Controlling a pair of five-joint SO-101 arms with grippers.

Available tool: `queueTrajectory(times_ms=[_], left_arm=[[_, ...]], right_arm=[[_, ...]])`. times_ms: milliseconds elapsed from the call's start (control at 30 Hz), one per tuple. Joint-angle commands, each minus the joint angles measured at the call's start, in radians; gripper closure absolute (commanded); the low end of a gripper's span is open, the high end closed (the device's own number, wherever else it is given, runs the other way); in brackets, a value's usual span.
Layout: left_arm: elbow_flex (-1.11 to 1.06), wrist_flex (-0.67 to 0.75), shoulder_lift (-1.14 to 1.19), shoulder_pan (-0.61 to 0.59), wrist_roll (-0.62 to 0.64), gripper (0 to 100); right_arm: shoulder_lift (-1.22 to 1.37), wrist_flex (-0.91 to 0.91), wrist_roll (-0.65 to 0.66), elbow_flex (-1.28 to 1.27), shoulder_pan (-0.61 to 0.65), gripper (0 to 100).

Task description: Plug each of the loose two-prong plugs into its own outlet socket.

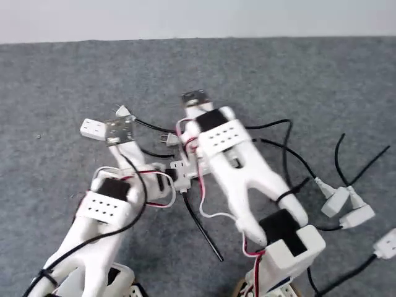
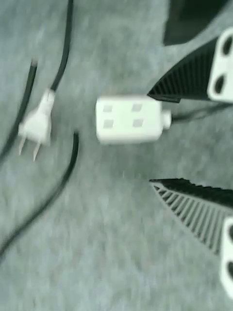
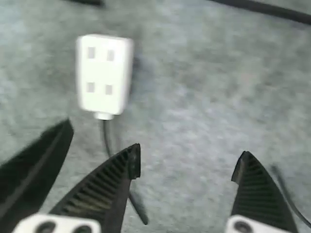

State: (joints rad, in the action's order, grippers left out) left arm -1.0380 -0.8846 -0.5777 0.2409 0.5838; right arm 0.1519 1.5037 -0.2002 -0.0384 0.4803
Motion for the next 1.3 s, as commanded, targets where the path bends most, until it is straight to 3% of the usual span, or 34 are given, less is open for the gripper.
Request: queueTrajectory(times_ms=[0, 267, 500, 800, 967, 1167, 1267], left_arm=[[0.056, 0.089, 0.034, 0.031, 0.032, 76], [0.260, 0.129, 0.446, 0.032, 0.032, 76], [0.498, -0.054, 0.669, 0.040, 0.097, 76], [0.573, -0.123, 0.741, 0.041, 0.115, 78], [0.573, -0.123, 0.749, 0.060, 0.112, 99], [0.535, -0.183, 0.740, 0.066, 0.109, 99], [0.526, -0.265, 0.712, 0.054, 0.037, 99]], right_arm=[[-0.012, 0.016, 0.020, 0.057, -0.070, 70.3], [-0.010, 0.018, 0.020, 0.071, -0.081, 70.3], [-0.010, 0.018, 0.020, 0.071, -0.082, 70.3], [-0.002, 0.018, 0.020, 0.071, -0.082, 70.3], [-0.001, 0.016, 0.021, 0.071, -0.082, 70.3], [-0.001, 0.016, 0.021, 0.071, -0.082, 70.3], [-0.001, 0.016, 0.021, 0.066, -0.076, 70.4]])
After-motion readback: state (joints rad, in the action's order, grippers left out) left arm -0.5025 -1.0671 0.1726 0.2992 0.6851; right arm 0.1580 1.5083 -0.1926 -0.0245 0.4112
